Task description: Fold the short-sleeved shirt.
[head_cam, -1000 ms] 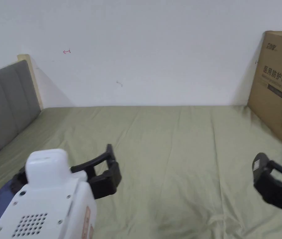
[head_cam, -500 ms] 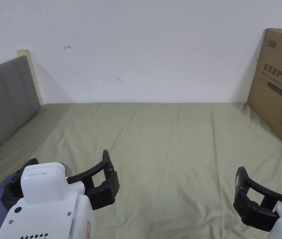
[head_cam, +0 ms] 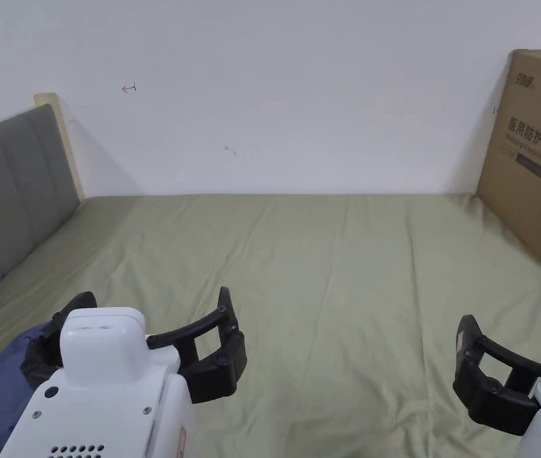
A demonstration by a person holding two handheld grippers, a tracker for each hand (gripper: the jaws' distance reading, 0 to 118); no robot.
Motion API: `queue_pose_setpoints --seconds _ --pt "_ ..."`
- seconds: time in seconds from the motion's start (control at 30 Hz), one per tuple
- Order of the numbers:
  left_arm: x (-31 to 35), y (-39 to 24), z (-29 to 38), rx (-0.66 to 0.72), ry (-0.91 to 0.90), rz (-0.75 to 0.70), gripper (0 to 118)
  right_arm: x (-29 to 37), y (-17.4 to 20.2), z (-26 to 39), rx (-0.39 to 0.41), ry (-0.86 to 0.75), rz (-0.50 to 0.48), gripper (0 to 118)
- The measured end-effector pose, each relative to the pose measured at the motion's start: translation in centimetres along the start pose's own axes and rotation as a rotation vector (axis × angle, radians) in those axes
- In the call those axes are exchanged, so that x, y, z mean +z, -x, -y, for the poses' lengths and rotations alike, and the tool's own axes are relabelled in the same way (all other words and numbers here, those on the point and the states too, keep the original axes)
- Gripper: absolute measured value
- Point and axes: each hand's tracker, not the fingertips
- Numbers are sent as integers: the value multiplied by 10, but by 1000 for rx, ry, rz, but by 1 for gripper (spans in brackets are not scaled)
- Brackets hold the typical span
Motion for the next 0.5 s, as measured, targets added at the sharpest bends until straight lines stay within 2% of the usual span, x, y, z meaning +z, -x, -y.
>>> queue_pose_setpoints --seconds 0.1,0.13,0.17,0.2,0.23,0.27,0.3,0.33,0.37,0.43,0.5 --pt "-1 1 -2 4 6 -1 114 -1 1 -1 24 8 -3 118" --pt "-1 1 -3 6 5 -1 103 -1 1 -1 25 8 -9 118" --pt "-1 2 -3 6 1 -2 76 -1 1 -2 27 8 -10 116" --pt "1 2 -4 8 -10 -1 76 -1 2 -3 30 9 -7 116" --pt "1 1 -6 -1 -13 -2 64 -1 2 -4 33 9 -5 114" --pt "-1 1 -9 -19 4 -11 27 1 0 -5 24 6 -11 101" --pt "-5 1 -10 -31 67 -13 2 1 0 -6 17 -7 -23 63" --pt "-8 3 -10 -29 68 -9 3 -1 0 -8 30 -4 -5 5" --pt "-9 5 -10 2 101 23 2 0 -5 -11 44 54 93 0" --pt "-9 7 -9 22 90 42 0 -4 -11 -12 -25 67 -34 0" --pt "-7 4 -6 5 93 31 0 -4 -11 -14 10 73 -1 0"
